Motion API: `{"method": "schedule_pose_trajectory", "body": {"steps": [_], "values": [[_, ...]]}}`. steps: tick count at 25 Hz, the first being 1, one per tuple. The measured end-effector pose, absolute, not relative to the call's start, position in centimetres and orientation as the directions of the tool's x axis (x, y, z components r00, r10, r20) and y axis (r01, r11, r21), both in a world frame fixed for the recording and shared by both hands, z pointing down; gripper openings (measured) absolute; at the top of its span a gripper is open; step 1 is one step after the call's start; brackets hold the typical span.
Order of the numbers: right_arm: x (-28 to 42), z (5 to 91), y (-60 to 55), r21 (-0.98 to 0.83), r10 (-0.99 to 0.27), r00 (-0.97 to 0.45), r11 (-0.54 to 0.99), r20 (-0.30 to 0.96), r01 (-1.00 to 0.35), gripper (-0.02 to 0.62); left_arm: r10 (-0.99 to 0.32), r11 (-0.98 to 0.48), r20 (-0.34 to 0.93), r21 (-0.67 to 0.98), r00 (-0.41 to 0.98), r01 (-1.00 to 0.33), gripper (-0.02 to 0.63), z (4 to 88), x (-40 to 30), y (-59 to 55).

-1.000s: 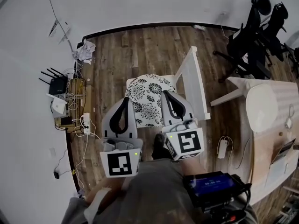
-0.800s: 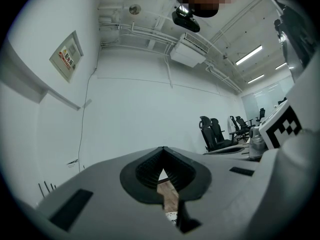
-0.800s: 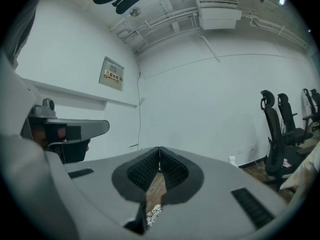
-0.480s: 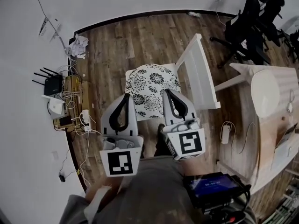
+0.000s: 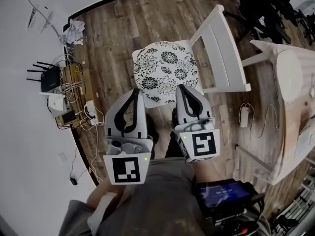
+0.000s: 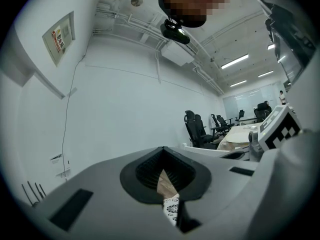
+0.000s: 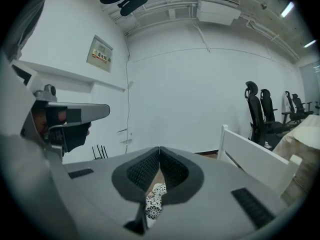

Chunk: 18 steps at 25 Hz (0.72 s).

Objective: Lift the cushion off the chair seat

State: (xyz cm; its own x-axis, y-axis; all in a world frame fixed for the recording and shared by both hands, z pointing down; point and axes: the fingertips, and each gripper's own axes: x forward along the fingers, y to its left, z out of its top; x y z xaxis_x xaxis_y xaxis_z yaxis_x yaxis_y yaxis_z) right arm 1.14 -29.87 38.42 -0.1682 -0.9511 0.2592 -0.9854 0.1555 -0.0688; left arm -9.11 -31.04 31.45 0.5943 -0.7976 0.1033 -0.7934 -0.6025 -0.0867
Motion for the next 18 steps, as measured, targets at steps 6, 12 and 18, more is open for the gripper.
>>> {"method": "schedule_pose_trajectory", "body": {"steps": [6, 12, 18], "values": [[0.1, 42.1, -28.5, -0.093, -0.936, -0.129, 0.104, 0.327, -0.990, 0.008, -0.770, -0.635, 0.143, -0.071, 0.622, -0.769, 0.006, 34.2, -10.1, -30.7], [-1.3, 46.6, -27.8, -0.114, -0.912, -0.125, 0.087, 0.391, -0.990, 0.008, -0.734, -0.665, 0.208, -0.023, 0.647, -0.747, 0.006, 38.4, -10.3, -30.2], [-2.3, 49.5, -28.5, -0.111, -0.914, -0.146, 0.112, 0.379, -0.988, 0.009, -0.716, -0.678, 0.226, 0.002, 0.660, -0.735, 0.006, 41.8, -10.4, -30.7]]}}
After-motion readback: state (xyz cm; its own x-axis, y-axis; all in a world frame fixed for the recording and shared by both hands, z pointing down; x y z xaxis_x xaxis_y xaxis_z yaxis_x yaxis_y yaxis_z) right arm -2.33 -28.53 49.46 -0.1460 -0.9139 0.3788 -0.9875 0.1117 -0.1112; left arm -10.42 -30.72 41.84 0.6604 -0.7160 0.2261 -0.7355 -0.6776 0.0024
